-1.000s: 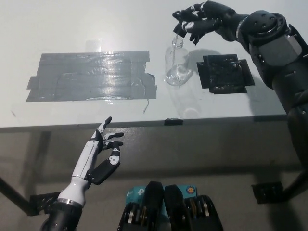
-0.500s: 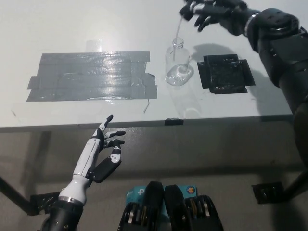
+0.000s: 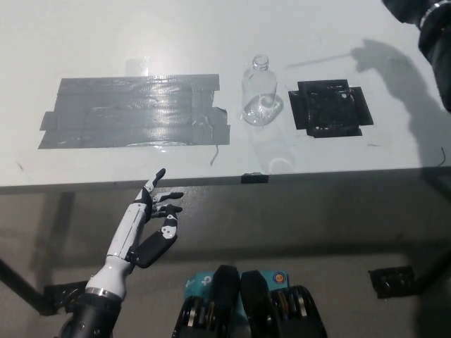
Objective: The robot grabs the black lid of the spray bottle on the desk and places it on the black area of the desk
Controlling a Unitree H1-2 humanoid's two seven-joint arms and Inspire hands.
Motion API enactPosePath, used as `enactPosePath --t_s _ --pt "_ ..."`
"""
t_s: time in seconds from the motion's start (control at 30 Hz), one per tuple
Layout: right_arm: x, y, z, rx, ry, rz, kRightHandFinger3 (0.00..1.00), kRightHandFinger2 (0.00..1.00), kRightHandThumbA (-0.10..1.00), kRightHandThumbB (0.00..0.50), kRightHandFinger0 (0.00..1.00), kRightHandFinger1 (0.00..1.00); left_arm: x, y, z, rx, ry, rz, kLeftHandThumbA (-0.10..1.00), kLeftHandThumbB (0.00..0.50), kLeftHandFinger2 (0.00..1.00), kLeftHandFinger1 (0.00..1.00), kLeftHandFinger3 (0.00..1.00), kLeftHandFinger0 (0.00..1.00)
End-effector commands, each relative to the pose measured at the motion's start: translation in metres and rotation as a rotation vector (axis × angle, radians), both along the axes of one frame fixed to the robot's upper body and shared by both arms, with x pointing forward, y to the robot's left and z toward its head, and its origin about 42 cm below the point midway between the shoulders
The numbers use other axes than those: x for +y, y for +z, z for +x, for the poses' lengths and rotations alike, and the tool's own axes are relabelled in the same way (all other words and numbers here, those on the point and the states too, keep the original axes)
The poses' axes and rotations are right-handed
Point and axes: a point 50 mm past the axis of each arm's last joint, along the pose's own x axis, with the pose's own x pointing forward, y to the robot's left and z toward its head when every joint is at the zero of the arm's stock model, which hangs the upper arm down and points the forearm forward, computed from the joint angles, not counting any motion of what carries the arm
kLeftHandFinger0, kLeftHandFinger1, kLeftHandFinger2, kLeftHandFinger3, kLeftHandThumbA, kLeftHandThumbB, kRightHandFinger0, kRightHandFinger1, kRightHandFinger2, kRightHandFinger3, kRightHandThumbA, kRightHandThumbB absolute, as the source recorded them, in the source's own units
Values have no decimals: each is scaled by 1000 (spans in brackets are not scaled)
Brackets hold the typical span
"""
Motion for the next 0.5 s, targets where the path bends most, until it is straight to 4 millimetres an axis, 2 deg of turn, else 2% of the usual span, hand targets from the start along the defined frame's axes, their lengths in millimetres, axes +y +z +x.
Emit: enactPosePath --t_s 0.0,0.17,0.23,0.27,0.3,0.33,0.4,0.43,0.47 --pt "-22 21 -1 -48 -64 62 561 466 -100 264 246 304 3 9 3 -53 0 4 193 80 726 629 1000 643" --pt "-21 -21 -4 11 -66 20 549 428 -100 272 235 277 5 10 2 -60 2 0 188 73 726 626 1000 635" --pt "-18 -36 -6 25 -66 -66 547 430 -85 276 308 296 5 10 2 -61 4 1 189 72 727 627 1000 632" --pt "-15 -50 -8 49 -73 -150 541 428 -57 302 322 295 5 9 1 -59 6 -3 191 73 729 629 1000 632" --pt "-13 -57 -9 59 -71 -210 549 440 -19 290 317 303 5 9 1 -58 7 -5 193 74 731 632 1000 633" --pt "-9 -67 -10 73 -52 -339 571 457 10 288 306 310 6 9 1 -54 6 -9 199 77 738 638 1000 643" --pt "-8 -72 -11 100 -18 -466 597 495 16 289 352 349 5 9 0 -53 10 -17 203 78 741 639 1000 646" --pt "-9 -73 -11 110 7 -546 667 573 71 287 453 448 5 9 0 -50 10 -21 203 78 744 641 1000 649" --pt "-11 -73 -12 121 57 -750 793 765 188 310 694 676 5 9 0 -50 10 -22 208 78 752 649 1000 653"
